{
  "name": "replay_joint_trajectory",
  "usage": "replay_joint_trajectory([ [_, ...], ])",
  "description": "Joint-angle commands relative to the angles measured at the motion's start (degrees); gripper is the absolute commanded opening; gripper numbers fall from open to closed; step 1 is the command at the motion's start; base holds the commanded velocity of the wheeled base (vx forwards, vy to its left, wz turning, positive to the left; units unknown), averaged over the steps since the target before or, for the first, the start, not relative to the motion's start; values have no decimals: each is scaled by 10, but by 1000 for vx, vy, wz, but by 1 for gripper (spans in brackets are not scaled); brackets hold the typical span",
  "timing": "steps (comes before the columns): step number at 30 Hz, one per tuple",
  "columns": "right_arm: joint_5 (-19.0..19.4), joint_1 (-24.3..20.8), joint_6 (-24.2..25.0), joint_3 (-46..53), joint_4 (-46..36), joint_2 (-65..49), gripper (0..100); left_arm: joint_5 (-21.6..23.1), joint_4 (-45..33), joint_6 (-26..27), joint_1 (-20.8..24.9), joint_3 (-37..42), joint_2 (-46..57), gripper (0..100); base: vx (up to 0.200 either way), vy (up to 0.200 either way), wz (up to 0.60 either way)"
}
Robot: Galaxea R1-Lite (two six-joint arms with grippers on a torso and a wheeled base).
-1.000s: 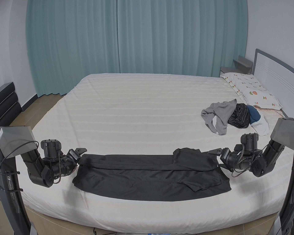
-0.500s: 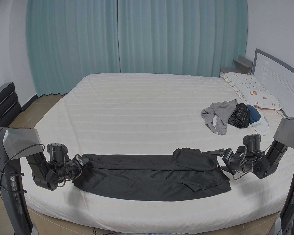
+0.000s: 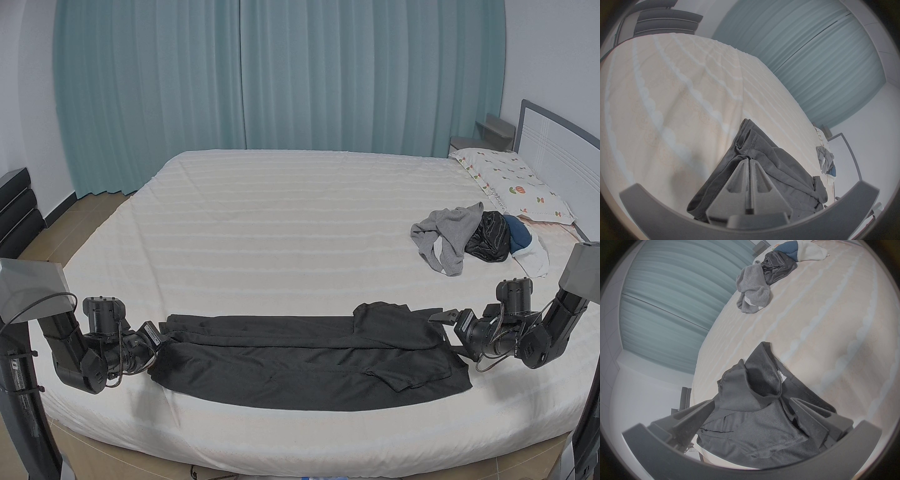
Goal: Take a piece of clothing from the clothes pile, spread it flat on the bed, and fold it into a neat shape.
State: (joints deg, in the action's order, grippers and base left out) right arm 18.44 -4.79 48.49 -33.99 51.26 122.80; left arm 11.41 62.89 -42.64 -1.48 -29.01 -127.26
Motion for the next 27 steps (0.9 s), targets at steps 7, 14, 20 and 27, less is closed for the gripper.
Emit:
replay_joint_trajectory([
  [7, 0, 0, 0, 4, 0, -3, 100, 0, 0, 1, -6, 1, 24, 0, 0, 0, 0],
  [14, 1, 0, 0, 4, 1, -3, 100, 2, -3, 1, -8, -7, 18, 100, 0, 0, 0],
  [20, 1, -2, 0, 3, 0, 1, 100, 1, 0, -29, 3, -61, -10, 100, 0, 0, 0],
  [27, 0, -2, 0, 2, 1, 0, 100, -12, -5, -47, 12, -92, -44, 100, 0, 0, 0],
])
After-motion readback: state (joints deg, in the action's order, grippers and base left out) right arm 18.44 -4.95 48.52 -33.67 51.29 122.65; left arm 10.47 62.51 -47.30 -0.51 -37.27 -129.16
